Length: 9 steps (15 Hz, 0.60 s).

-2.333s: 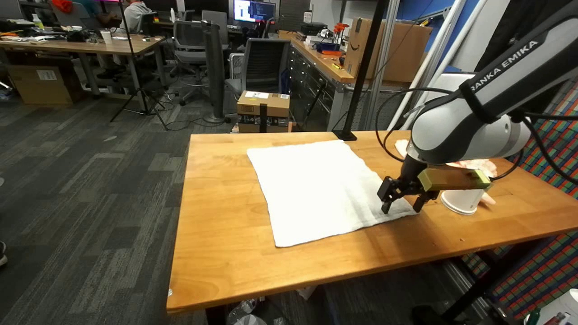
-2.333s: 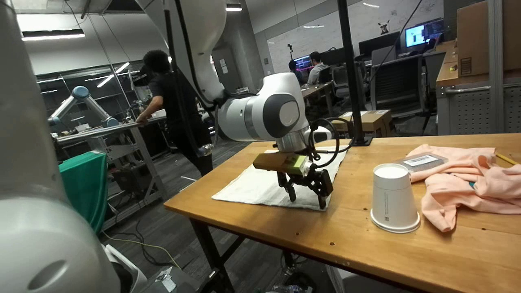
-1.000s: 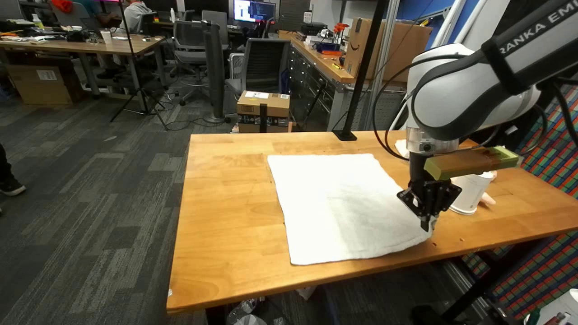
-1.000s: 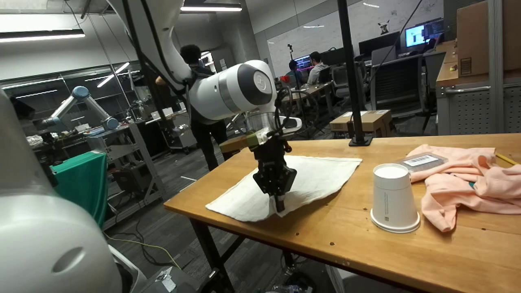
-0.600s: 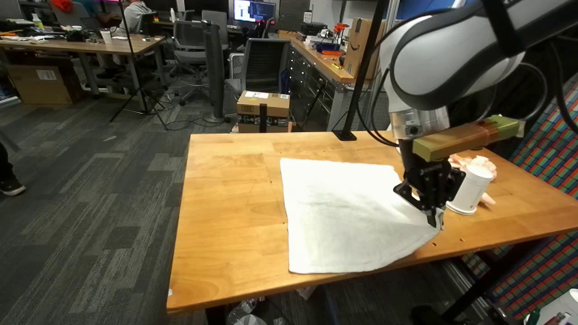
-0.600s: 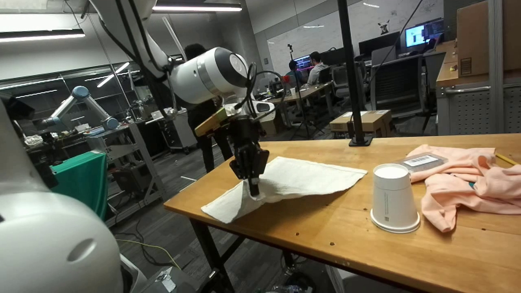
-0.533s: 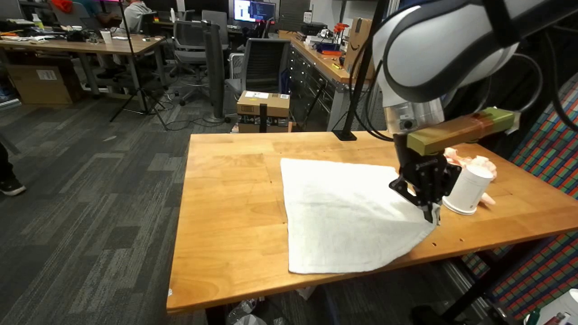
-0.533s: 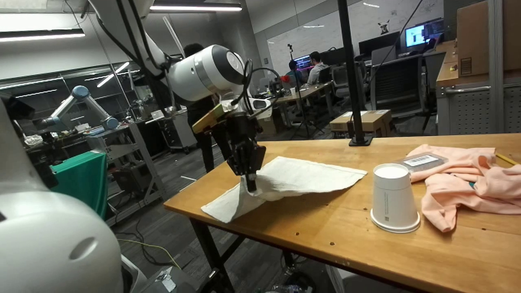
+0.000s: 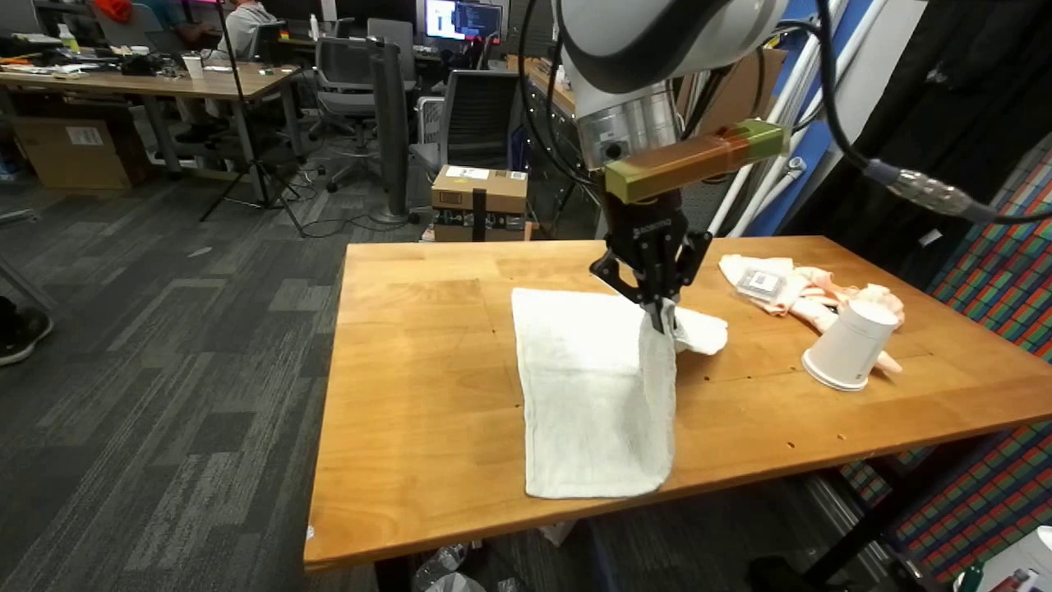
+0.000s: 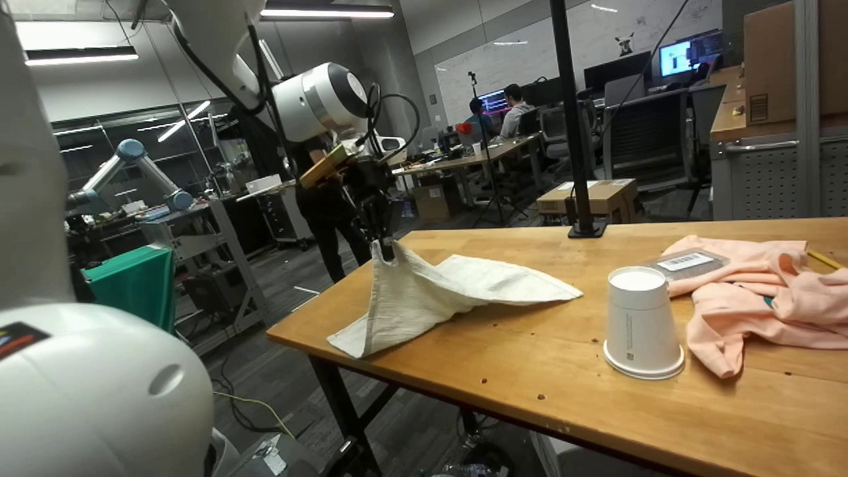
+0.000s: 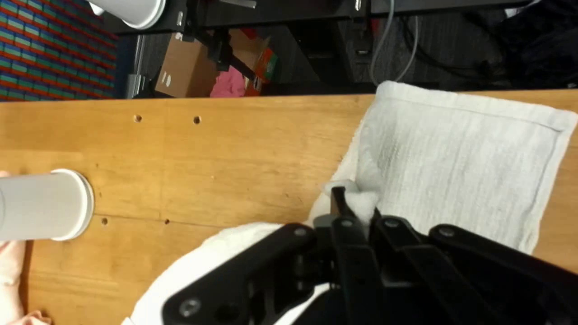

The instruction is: Fold the cloth on the table

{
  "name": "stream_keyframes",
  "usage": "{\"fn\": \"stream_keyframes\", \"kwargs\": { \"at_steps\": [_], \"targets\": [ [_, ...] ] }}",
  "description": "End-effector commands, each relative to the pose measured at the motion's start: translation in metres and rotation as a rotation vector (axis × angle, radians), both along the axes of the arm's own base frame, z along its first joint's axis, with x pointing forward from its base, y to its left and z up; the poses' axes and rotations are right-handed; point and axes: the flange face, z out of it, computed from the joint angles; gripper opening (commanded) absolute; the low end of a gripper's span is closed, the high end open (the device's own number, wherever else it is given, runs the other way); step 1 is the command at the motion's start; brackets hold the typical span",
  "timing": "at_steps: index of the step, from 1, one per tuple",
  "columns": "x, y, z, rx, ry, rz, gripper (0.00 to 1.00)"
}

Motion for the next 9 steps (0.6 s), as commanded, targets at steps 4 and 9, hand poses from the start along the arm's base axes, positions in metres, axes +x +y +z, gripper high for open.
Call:
{"fn": "stream_keyframes", "kwargs": {
  "at_steps": [4,9],
  "targets": [
    [0.077,0.017,-0.015,0.05,-0.016,-0.017,0.05],
    [0.12,0.021,-0.019,0.106,-0.042,-0.036,0.05]
  ]
}}
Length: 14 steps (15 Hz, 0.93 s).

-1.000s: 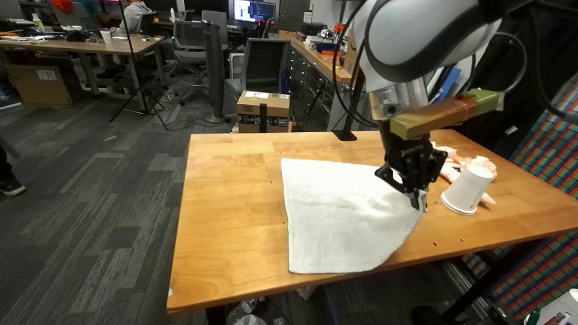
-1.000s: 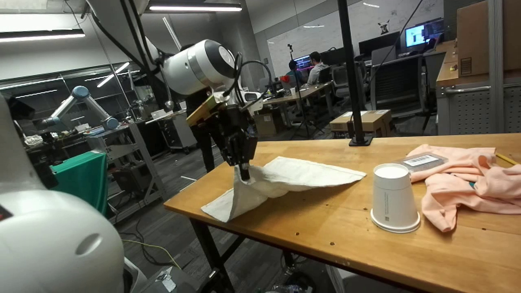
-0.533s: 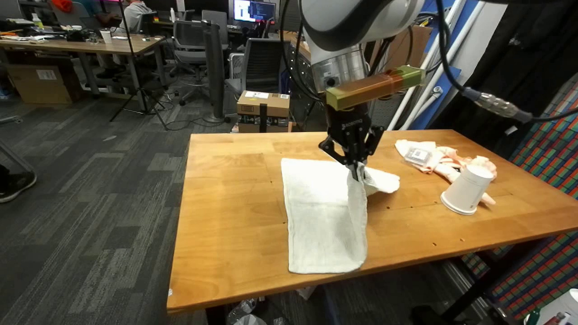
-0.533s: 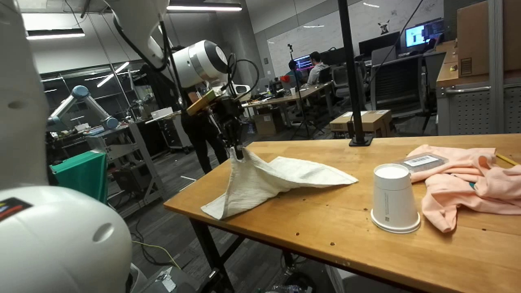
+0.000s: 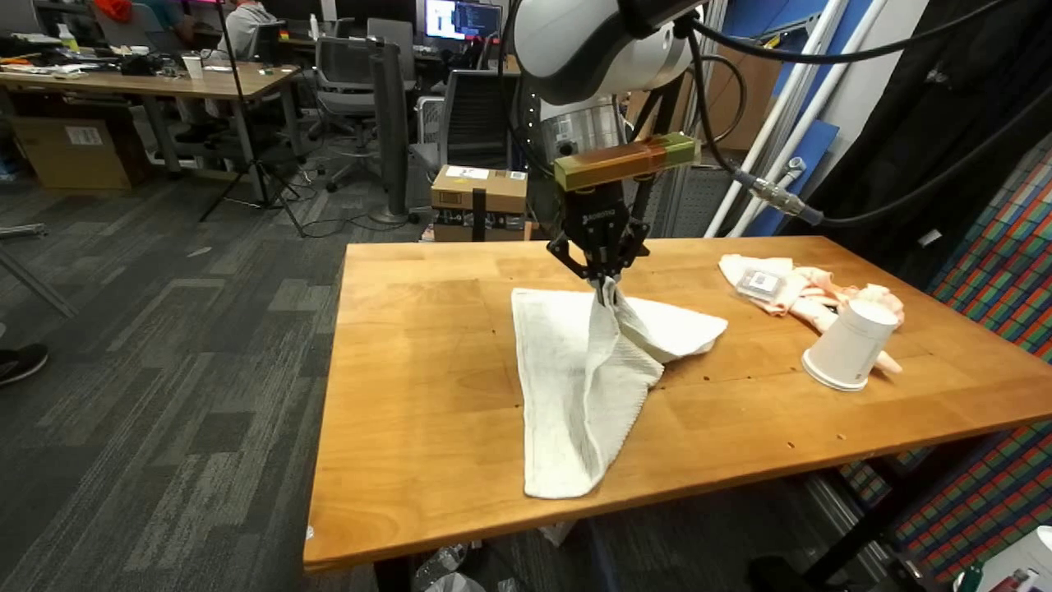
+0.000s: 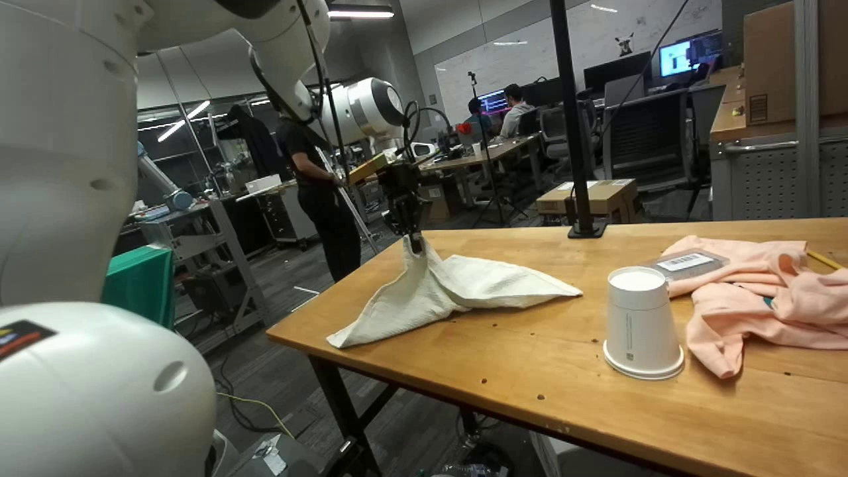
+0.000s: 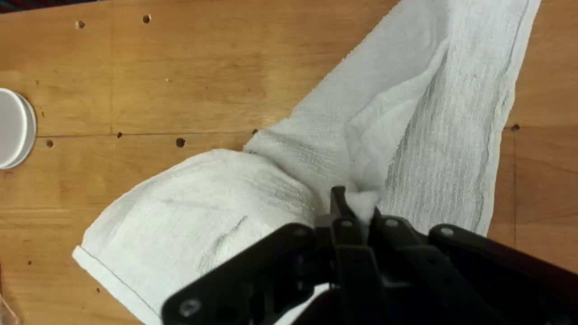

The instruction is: Fold the cloth on the table

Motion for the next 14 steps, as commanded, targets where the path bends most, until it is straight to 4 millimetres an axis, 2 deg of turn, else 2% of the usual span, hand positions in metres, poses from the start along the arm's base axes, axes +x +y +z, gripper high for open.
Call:
{"fn": "stream_keyframes", "kwargs": {
  "at_steps": [1,6,10,12,14],
  "targets": [
    [0.035,0.019,0.011,0.053,-0.031,0.016,0.05],
    [0.065,0.048,0.025,0.089,-0.096,0.09,0.05],
    [0.08,0.063,0.022,0.114,-0.115,0.15,0.05],
    [0.087,0.062,0.015,0.119,-0.117,0.168,0.05],
    [0.095,0.05,0.005,0.109,-0.11,0.169,0.05]
  ]
}}
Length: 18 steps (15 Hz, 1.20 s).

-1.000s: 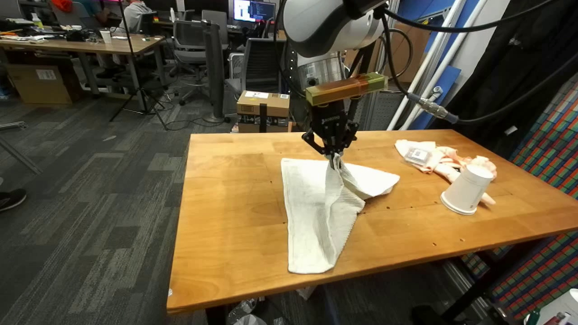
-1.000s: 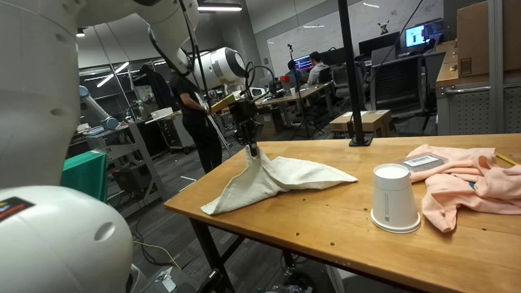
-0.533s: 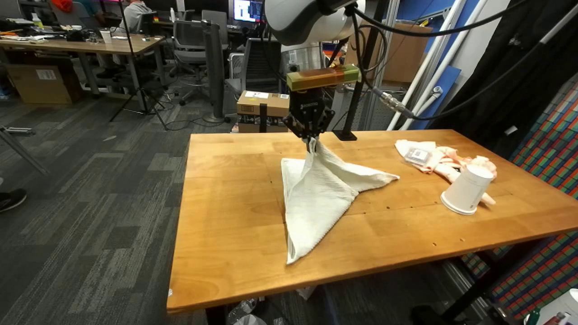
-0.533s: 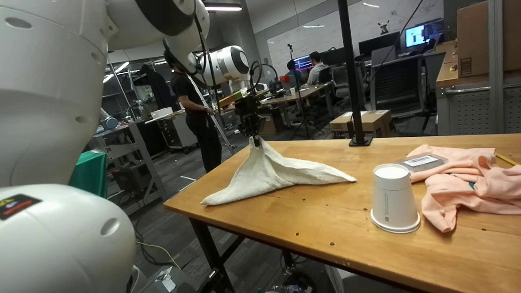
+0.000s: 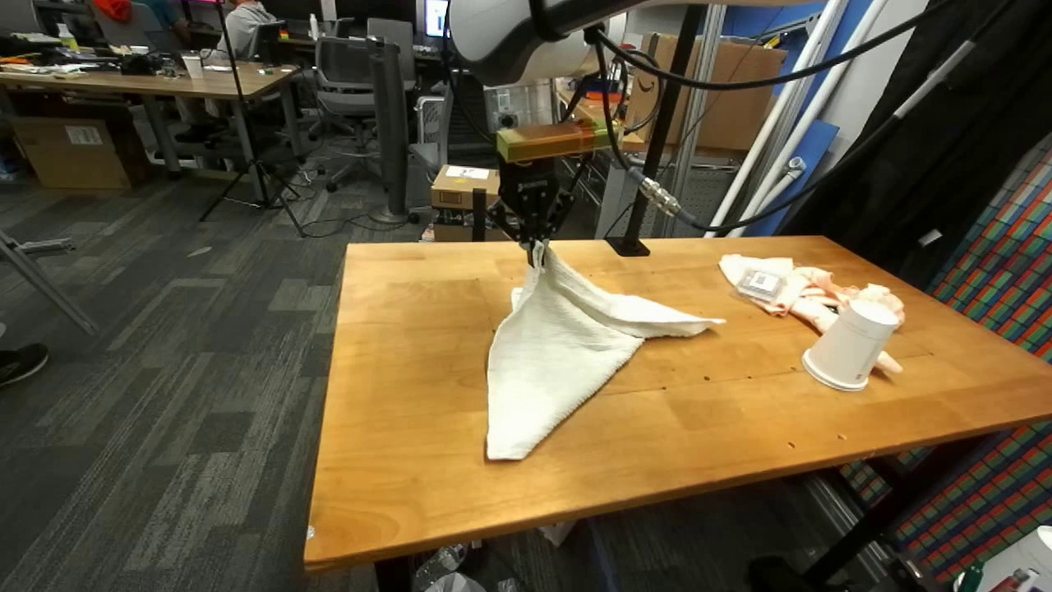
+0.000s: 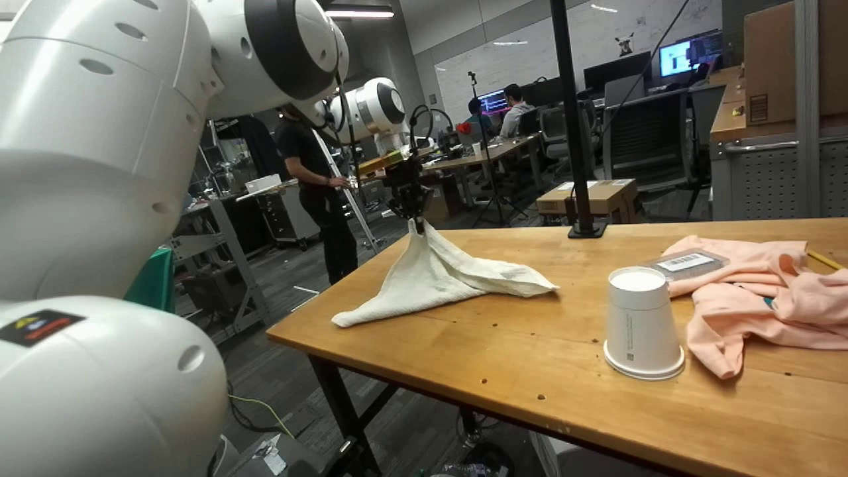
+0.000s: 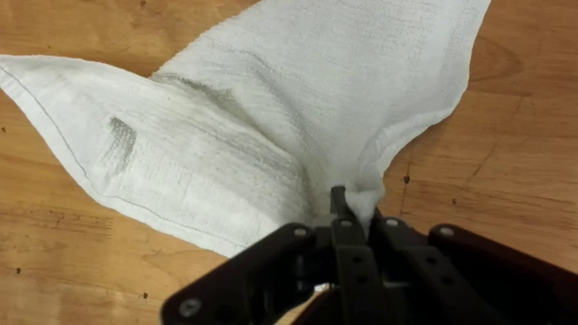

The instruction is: Fold the cloth on the table

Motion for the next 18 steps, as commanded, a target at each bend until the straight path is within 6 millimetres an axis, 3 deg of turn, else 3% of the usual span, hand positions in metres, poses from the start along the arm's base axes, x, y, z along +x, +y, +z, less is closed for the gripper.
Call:
{"fn": "stream_keyframes", "kwargs": {
  "at_steps": [1,6,12,18],
  "targets": [
    [0.021,-0.016,-0.007,-0.012,-0.001,0.016,0.05],
    [0.041,-0.044,-0.016,-0.006,-0.014,-0.013,0.05],
    [0.048,-0.017,-0.017,0.083,-0.031,0.033,0.05],
    [0.049,-0.002,-0.067,0.104,0.029,0.087,0.05]
  ]
}}
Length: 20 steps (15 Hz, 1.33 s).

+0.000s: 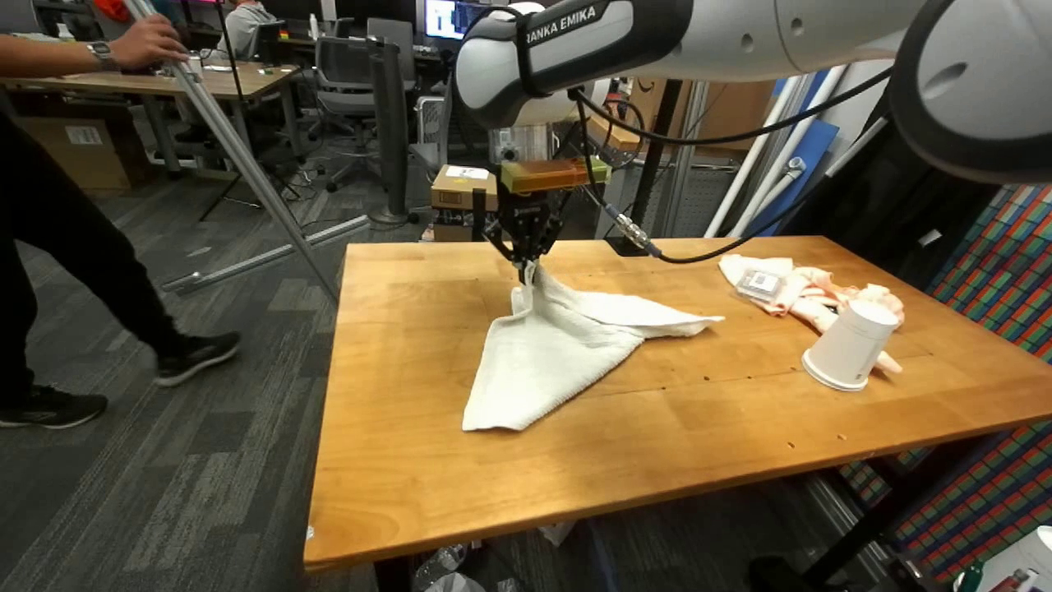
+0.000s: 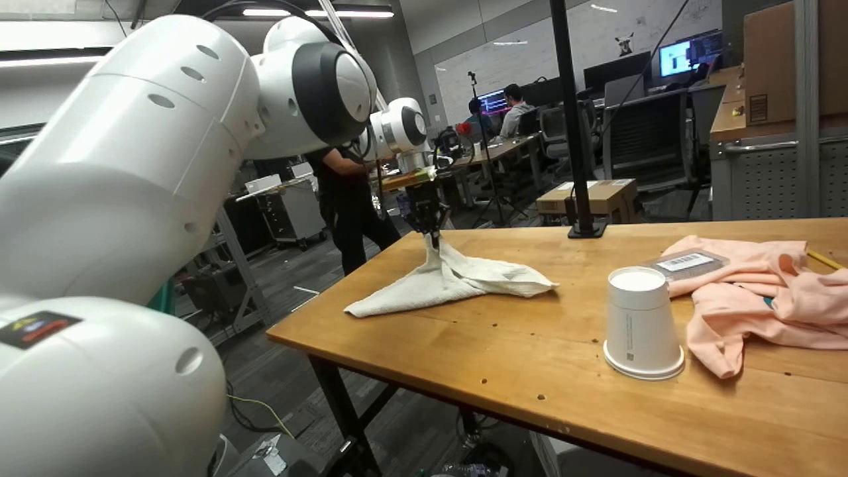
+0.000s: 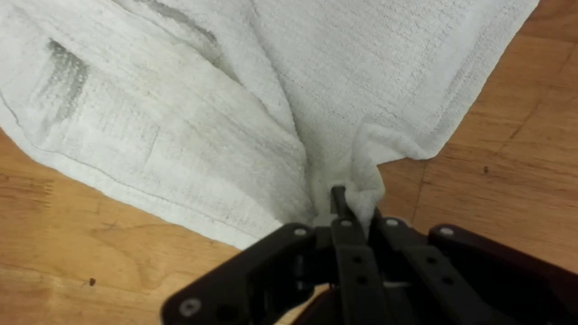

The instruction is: Fold the cloth on the table

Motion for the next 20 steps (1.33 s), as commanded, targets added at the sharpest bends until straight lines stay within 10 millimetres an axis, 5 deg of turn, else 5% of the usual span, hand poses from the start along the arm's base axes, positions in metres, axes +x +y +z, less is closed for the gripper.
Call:
{"fn": "stream_keyframes", "kwargs": {
  "at_steps": [1,8,9,12,20],
  "targets": [
    [0.01,0.009,-0.023,0.033,0.015,0.047,0.05],
    [0.016,0.011,-0.052,0.04,0.049,0.077,0.06],
    [0.016,0.01,-0.048,0.048,0.058,0.065,0.3],
    [0.017,0.006,-0.032,0.049,0.032,0.051,0.39],
    [0.012,-0.047,0.009,0.039,-0.086,-0.056,0.99]
  ]
}}
